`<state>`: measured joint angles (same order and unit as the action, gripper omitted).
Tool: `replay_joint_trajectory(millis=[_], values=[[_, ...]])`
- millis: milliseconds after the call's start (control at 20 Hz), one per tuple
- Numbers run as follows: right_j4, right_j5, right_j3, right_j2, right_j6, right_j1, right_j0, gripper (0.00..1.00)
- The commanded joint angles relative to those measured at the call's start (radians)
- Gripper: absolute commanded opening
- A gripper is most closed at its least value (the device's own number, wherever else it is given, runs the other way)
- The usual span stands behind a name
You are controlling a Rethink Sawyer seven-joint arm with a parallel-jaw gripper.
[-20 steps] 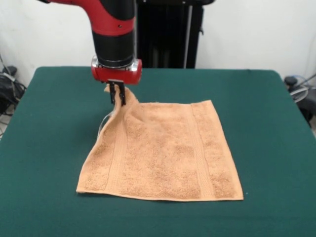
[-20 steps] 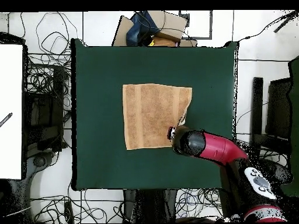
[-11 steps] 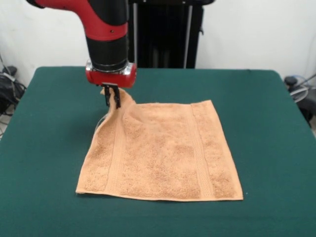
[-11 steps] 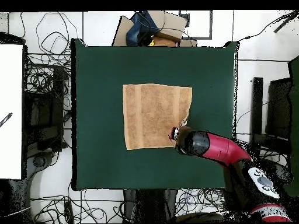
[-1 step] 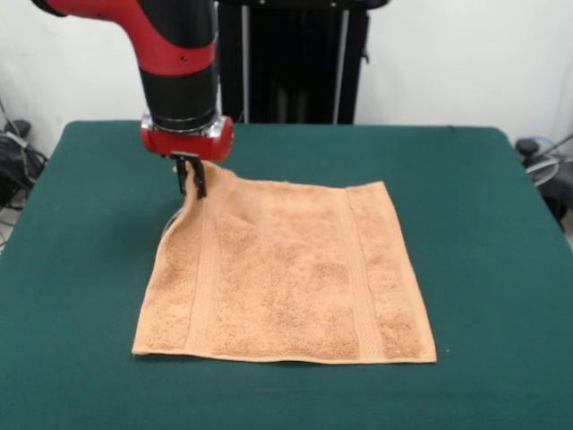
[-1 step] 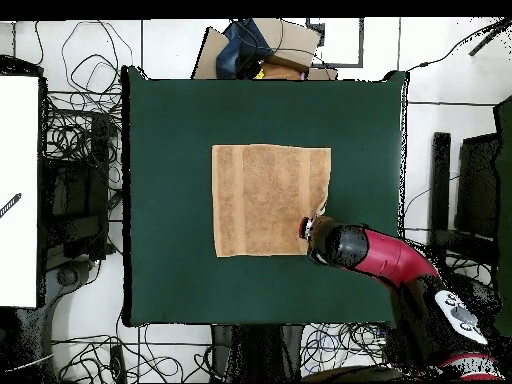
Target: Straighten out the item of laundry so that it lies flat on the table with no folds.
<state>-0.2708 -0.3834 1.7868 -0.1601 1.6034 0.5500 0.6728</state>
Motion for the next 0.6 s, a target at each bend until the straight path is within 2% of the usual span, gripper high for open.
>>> replay_joint_trajectory(millis=[50,600], values=[[-0.075,-0.04,-0.063,-0.107,-0.084,0.01,0.023,0.0],[-0.091,-0.038,-0.065,-0.123,-0.069,0.006,0.031,0.0]])
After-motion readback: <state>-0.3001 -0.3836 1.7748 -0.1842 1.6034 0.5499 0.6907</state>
